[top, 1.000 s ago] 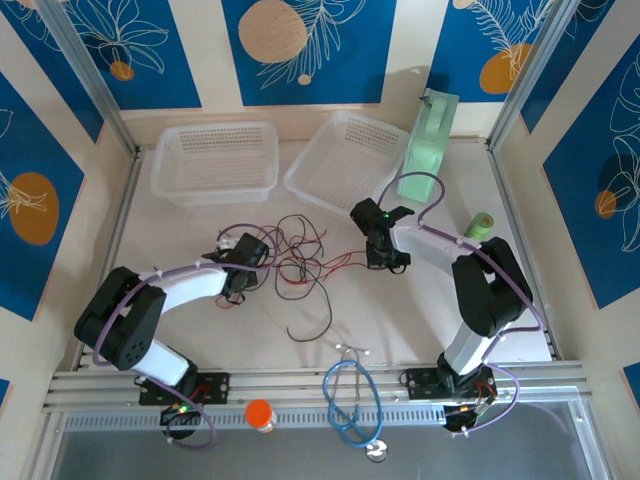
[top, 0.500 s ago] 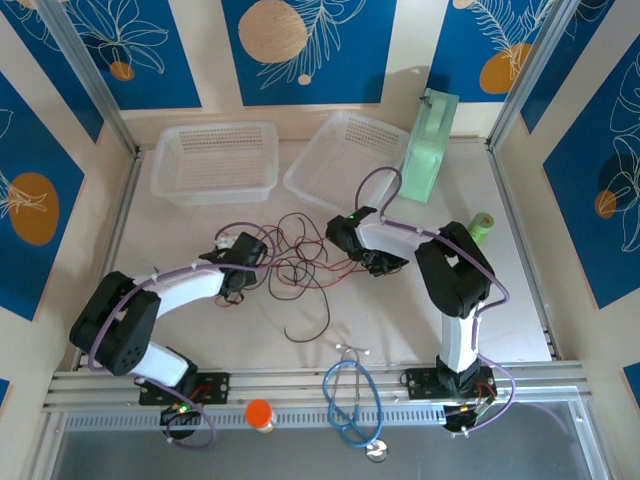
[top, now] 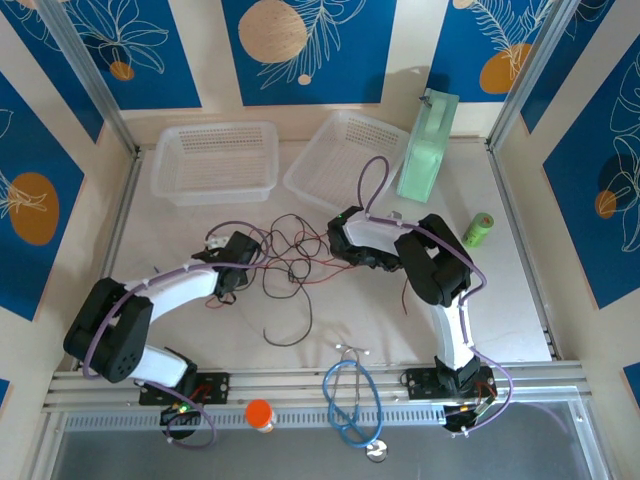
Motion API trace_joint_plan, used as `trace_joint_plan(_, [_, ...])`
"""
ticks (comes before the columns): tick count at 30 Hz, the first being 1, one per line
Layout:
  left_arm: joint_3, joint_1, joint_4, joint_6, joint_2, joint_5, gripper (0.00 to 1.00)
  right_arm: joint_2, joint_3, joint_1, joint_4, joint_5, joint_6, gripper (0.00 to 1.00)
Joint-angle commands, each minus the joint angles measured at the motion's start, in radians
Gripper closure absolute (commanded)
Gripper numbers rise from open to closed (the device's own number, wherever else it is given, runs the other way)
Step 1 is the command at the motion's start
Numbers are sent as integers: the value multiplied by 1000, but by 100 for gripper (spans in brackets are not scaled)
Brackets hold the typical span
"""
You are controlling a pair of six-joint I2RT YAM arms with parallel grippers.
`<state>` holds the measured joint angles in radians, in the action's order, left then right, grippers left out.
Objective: Untangle the cables
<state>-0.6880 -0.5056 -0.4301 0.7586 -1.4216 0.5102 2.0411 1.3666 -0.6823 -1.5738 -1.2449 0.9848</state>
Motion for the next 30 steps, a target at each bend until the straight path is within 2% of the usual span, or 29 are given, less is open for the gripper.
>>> trace_joint_plan(1, [-10, 16, -27, 8, 40, 22, 100, -95, -55, 1, 151, 78, -200, 77])
trace_joint_plan(3, [-15, 16, -21, -5, 56, 12, 100, -202, -118, 9, 363, 220, -371, 75])
trace_joint_plan(6, [-19, 16, -14, -26, 84, -4, 100, -362, -187, 48, 546, 439, -467, 71])
trace_joint_plan(8, [-26, 16, -17, -36, 100, -12, 100, -424, -205, 73, 592, 530, -484, 70])
trace_joint_plan(11, [-37, 16, -27, -42, 117, -17, 99, -450, -208, 88, 610, 581, -492, 70])
trace_joint_plan(15, [-47, 16, -55, -45, 143, -11, 80, -438, -233, 123, 623, 658, -473, 69])
trace_joint_plan(19, [-54, 16, -88, -44, 157, 2, 52, -458, -300, 204, 653, 776, -436, 69])
trace_joint_plan(21, [-60, 16, -99, -44, 156, 0, 42, -477, -342, 250, 683, 855, -431, 68])
trace_joint_plan(26, [-87, 15, -112, -63, 165, -43, 34, -539, -417, 308, 734, 997, -427, 58])
trace_joint_plan(30, [-157, -1, -138, -131, 180, -110, 30, -624, -424, 287, 720, 1065, -401, 40])
